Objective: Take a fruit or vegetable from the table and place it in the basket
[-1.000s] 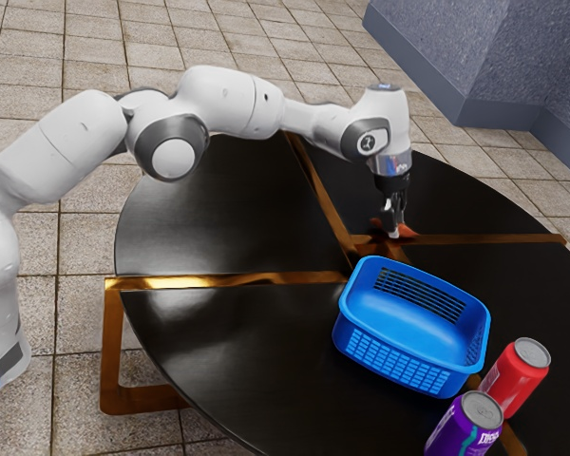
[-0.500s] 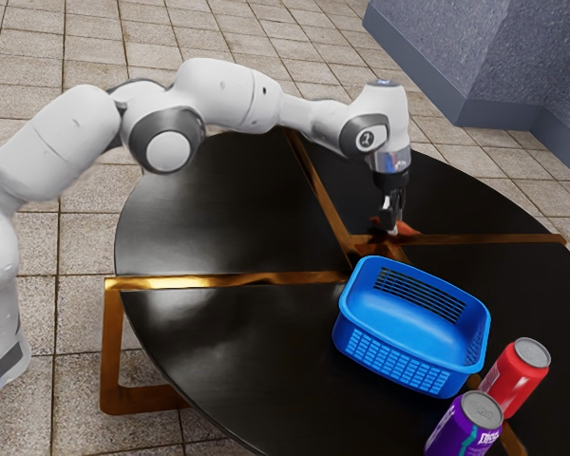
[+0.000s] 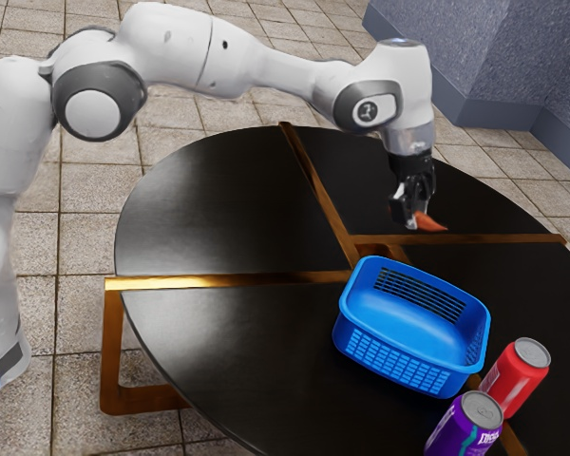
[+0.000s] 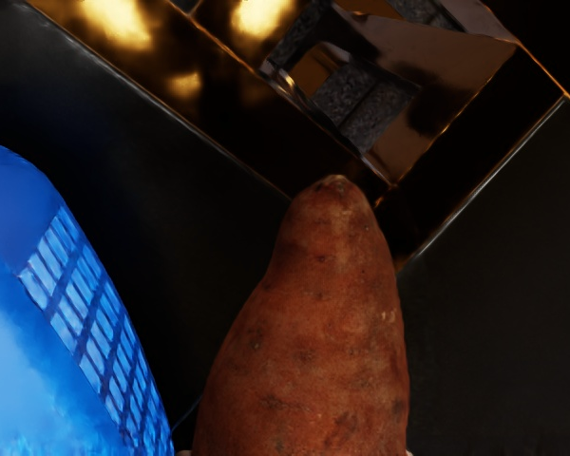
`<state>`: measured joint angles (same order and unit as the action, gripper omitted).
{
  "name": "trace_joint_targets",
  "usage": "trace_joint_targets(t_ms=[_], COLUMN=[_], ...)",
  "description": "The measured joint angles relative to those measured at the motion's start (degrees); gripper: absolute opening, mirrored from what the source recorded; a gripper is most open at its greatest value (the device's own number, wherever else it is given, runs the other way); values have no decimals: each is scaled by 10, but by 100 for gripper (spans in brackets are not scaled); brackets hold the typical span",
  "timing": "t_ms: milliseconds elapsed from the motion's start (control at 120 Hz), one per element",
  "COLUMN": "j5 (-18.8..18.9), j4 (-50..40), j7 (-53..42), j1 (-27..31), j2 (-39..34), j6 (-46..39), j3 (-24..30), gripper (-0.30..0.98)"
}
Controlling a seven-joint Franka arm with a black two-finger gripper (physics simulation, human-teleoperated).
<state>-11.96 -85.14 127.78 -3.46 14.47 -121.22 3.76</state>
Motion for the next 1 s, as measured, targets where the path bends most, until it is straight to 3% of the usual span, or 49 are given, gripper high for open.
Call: trace_joint_targets(t_ms=[183, 483, 708, 833, 1000], j5=[2, 2, 0, 4, 22], j4=[-55, -61, -102, -109, -125], j7=[12, 33, 53, 61, 68], j1=[-79, -126, -141, -138, -142], j2=[-65, -48, -76, -86, -92], j6=[1, 1, 0, 0, 0], j3=[-2, -2, -2, -2, -11], gripper=[17, 18, 18, 47, 62])
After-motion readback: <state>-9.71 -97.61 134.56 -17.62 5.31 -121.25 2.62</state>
